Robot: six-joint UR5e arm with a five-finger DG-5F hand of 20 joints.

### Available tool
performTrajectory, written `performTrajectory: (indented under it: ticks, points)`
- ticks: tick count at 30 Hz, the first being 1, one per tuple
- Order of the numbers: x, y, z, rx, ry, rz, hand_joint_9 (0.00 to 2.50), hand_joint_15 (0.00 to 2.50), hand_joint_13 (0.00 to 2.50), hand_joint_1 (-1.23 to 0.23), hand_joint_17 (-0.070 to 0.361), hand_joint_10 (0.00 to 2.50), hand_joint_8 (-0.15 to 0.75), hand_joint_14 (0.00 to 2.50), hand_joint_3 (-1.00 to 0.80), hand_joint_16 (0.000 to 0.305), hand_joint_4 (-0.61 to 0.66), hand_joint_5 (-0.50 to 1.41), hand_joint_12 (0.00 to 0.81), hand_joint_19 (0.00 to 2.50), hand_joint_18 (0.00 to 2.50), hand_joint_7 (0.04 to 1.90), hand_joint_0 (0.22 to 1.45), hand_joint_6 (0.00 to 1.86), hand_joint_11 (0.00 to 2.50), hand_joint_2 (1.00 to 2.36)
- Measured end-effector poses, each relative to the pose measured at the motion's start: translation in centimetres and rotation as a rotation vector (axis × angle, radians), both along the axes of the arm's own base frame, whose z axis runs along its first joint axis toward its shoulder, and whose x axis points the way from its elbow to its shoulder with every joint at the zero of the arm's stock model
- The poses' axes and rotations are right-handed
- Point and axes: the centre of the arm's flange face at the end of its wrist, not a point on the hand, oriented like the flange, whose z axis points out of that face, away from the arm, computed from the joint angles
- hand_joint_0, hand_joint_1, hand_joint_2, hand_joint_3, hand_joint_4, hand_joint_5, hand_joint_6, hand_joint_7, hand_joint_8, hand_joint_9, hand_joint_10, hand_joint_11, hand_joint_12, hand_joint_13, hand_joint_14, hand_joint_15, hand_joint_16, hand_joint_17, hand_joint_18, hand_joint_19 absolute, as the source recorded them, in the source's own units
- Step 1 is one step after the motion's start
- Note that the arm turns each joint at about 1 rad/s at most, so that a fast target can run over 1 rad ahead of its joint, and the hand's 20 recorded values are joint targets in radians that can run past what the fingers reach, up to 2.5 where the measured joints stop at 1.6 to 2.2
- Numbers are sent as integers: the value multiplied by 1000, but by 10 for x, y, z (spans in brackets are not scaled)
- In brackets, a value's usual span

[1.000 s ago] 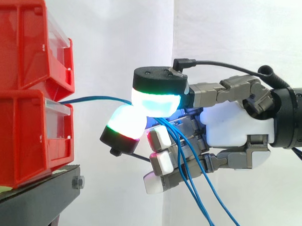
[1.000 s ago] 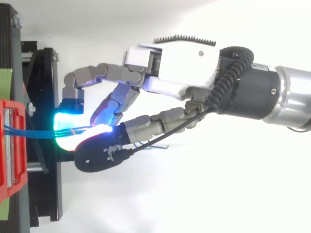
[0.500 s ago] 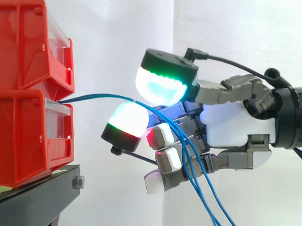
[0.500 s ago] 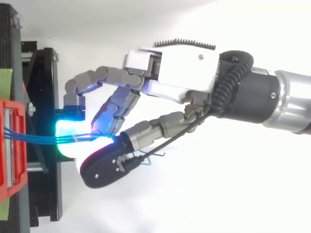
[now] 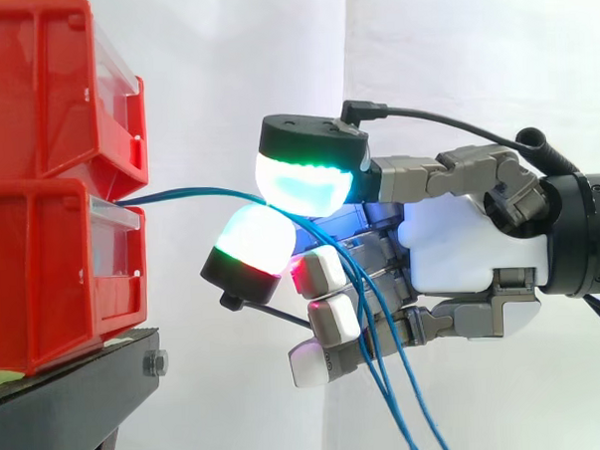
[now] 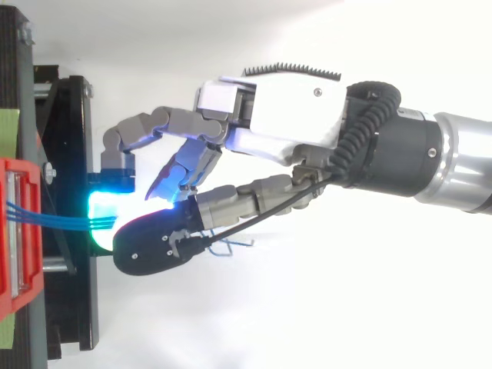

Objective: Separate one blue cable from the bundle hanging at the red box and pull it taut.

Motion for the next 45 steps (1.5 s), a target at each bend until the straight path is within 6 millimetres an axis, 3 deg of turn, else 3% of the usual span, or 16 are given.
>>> performTrajectory:
  ticks: [8,17,21,24,30,34,38,42,45]
  points:
    - [0,1,0,-1,0,1,1095,679,1128,-889,66,21,325,24,-500,29,171,-200,366,390,810,976,756,821,878,1000]
    - [0,1,0,-1,1,1,1129,684,1141,-713,70,20,336,23,-500,31,191,-193,377,427,822,971,569,816,878,1000]
    - [0,1,0,0,2,1,1191,693,1170,-633,74,21,345,24,-500,33,188,-166,381,444,849,1024,554,776,884,1000]
    - [0,1,-1,0,2,1,1207,696,1173,-571,71,22,340,24,-500,32,168,-157,369,461,850,1063,614,762,874,1000]
    - [0,1,-1,0,3,1,1179,700,1173,-678,73,22,353,24,-219,32,125,-169,382,464,850,1098,620,792,888,1020]
    - [0,1,-1,0,4,1,1151,705,1166,-750,73,22,348,22,-171,32,113,-185,387,485,851,1067,626,831,913,1022]
    - [0,1,-1,0,4,1,1120,714,1151,-817,75,22,341,23,-222,33,86,-195,381,493,862,1004,663,850,898,1020]
    - [0,1,-1,-1,4,1,1107,713,1139,-875,75,22,331,23,-487,33,96,-199,374,488,883,948,763,855,902,1001]
    - [-1,1,-1,-1,5,1,1111,710,1142,-870,75,23,328,26,-500,33,129,-193,373,487,892,957,766,845,907,1000]
